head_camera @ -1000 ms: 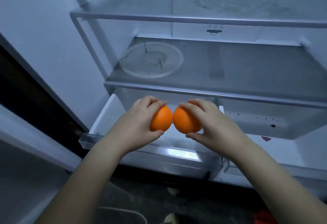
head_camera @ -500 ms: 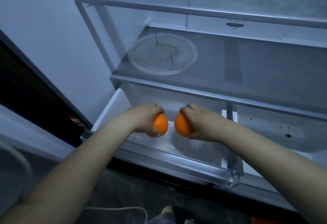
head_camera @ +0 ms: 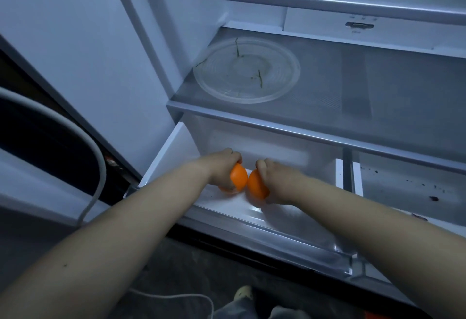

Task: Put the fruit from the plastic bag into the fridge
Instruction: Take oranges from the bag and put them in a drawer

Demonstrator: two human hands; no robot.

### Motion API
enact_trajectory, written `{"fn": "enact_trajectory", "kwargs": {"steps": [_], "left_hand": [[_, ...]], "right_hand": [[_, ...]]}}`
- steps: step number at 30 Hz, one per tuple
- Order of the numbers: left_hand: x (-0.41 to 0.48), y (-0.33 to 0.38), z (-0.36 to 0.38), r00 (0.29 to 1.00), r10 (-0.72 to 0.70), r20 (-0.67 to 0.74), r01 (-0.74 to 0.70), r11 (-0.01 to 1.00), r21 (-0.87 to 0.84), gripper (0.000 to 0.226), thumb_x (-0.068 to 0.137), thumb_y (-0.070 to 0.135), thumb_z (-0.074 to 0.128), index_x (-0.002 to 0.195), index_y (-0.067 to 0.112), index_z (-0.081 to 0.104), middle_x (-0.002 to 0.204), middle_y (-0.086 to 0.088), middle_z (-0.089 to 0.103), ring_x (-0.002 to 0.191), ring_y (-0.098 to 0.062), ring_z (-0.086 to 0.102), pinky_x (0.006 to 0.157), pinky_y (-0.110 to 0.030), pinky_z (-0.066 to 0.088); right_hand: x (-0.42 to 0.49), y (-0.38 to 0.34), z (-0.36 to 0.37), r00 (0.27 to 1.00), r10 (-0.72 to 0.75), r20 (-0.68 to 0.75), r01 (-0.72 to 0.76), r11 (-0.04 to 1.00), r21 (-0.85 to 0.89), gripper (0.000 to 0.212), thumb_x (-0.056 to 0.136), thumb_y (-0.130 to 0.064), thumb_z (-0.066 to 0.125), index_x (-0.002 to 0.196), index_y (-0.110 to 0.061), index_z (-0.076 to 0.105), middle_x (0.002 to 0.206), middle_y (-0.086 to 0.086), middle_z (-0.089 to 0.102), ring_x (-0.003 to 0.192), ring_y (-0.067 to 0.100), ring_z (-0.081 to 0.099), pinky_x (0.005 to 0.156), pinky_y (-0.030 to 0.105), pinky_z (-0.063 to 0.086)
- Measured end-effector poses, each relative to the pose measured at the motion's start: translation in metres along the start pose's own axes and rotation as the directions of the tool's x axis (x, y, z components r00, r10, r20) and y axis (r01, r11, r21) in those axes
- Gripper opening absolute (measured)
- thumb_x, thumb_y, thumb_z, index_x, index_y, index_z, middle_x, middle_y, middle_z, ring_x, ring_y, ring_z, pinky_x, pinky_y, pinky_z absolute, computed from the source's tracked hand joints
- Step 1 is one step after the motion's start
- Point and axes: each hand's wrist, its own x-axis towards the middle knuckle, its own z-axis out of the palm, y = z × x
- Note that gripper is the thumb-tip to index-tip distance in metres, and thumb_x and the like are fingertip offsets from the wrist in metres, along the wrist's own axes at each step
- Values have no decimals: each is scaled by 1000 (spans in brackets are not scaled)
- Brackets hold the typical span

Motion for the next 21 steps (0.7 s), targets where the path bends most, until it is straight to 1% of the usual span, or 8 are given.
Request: {"fn": "enact_trajectory", "kwargs": {"steps": [2, 5, 7, 10, 14, 17, 19, 21], "left_hand": [[2, -2, 3, 1000, -11, 22, 11, 1000, -19, 73, 74, 35, 75, 135, 22, 36, 132, -4, 41, 113, -27, 49, 86, -34, 44], [6, -1, 7, 1000, -9, 11, 9, 1000, -19, 72, 75, 34, 73, 135, 21, 35, 133, -5, 39, 114, -28, 48, 84, -32, 42], [8, -1, 9, 1000, -11, -6, 10, 1000, -14, 72, 76, 33, 72, 135, 20, 34, 134, -7, 38, 115, -29, 48, 86, -33, 42], [10, 0, 11, 1000, -22, -12, 21, 1000, -15, 73, 76, 35, 72, 136, 18, 33, 135, -7, 37, 116, -29, 47, 85, -32, 40], [10, 0, 11, 999, -34, -3, 34, 999, -19, 81, 75, 37, 73, 141, 19, 28, 139, -7, 34, 120, -29, 45, 86, -32, 39], [7, 2, 9, 999, -49, 4, 49, 999, -15, 90, 75, 41, 72, 146, 20, 20, 145, -5, 29, 127, -29, 40, 92, -34, 40], [0, 5, 3, 997, -63, -41, 63, 998, 1, 91, 78, 46, 67, 148, 20, 16, 148, -5, 26, 130, -27, 37, 95, -34, 38], [-10, 10, -5, 989, -68, -128, 71, 997, 15, 85, 81, 51, 61, 148, 20, 19, 150, -5, 25, 131, -26, 37, 97, -36, 38]], "right_hand": [[3, -2, 5, 1000, -2, -4, 1, 1000, -6, 67, 76, -23, 73, 127, -8, 32, 127, 15, 43, 113, 30, 49, 75, 30, 38], [7, -4, 9, 1000, 9, 7, -9, 1000, -1, 66, 80, -21, 70, 130, -6, 30, 131, 17, 41, 116, 31, 47, 82, 33, 42], [9, -3, 8, 1000, 16, 9, -16, 1000, 27, 65, 80, -18, 69, 130, -6, 29, 131, 17, 40, 117, 31, 47, 82, 33, 41], [10, -1, 9, 1000, 23, -5, -23, 998, 53, 64, 81, -20, 68, 130, -7, 30, 130, 17, 41, 117, 31, 46, 80, 33, 40], [12, -1, 12, 1000, 23, -5, -23, 999, 44, 74, 80, -25, 70, 137, -9, 25, 134, 16, 39, 119, 31, 45, 89, 37, 43], [9, -1, 10, 1000, 31, -4, -31, 998, 54, 83, 77, -30, 72, 141, -10, 23, 139, 14, 36, 124, 30, 41, 95, 40, 44], [3, -2, 5, 999, 15, -41, -13, 998, 58, 81, 78, -33, 70, 141, -9, 24, 139, 13, 35, 126, 29, 38, 96, 40, 42], [-6, -3, -3, 992, -17, -121, 22, 999, 42, 73, 82, -36, 64, 139, -10, 27, 138, 12, 37, 127, 28, 37, 94, 38, 41]]}}
